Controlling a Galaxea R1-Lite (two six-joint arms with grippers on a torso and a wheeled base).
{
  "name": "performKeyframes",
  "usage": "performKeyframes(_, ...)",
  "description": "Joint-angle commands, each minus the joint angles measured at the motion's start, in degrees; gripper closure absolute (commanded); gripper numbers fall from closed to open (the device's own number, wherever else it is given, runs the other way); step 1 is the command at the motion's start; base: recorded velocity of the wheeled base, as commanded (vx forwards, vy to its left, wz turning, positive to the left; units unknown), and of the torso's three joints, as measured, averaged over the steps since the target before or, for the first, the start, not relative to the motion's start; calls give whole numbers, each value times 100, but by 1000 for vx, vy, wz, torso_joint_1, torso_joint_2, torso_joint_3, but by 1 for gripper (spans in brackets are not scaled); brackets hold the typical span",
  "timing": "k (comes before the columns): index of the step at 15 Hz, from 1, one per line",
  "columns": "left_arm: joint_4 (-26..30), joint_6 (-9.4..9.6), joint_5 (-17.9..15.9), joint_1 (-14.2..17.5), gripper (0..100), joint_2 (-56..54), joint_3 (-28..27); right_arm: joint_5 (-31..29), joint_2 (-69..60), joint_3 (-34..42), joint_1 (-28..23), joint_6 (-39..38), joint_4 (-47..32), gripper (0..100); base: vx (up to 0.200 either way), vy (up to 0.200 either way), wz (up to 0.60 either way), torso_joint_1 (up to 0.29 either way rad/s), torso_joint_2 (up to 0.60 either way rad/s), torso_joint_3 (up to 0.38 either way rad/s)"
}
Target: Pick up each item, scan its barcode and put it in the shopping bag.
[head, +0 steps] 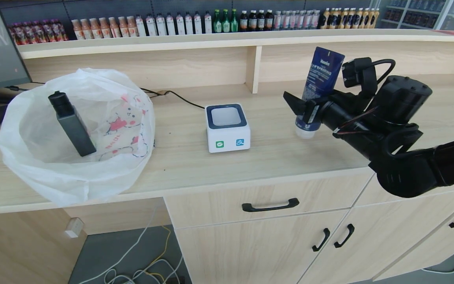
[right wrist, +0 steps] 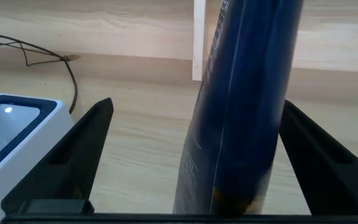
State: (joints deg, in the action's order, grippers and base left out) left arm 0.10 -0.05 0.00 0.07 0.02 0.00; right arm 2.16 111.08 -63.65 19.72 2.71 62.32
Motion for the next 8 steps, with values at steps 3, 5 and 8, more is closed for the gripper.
performKeyframes(3,-1,5,0,1,0,-2,0,13,89,-25,-39,-68,-53,0,0,0,0,0,0,0)
performKeyframes(5,-1,-4,0,1,0,-2,0,13,72,-95,-39,-156,-185,0,0,0,0,0,0,0)
performKeyframes(8,-1,-4,0,1,0,-2,0,4,98,-183,-39,-156,-299,0,0,0,0,0,0,0)
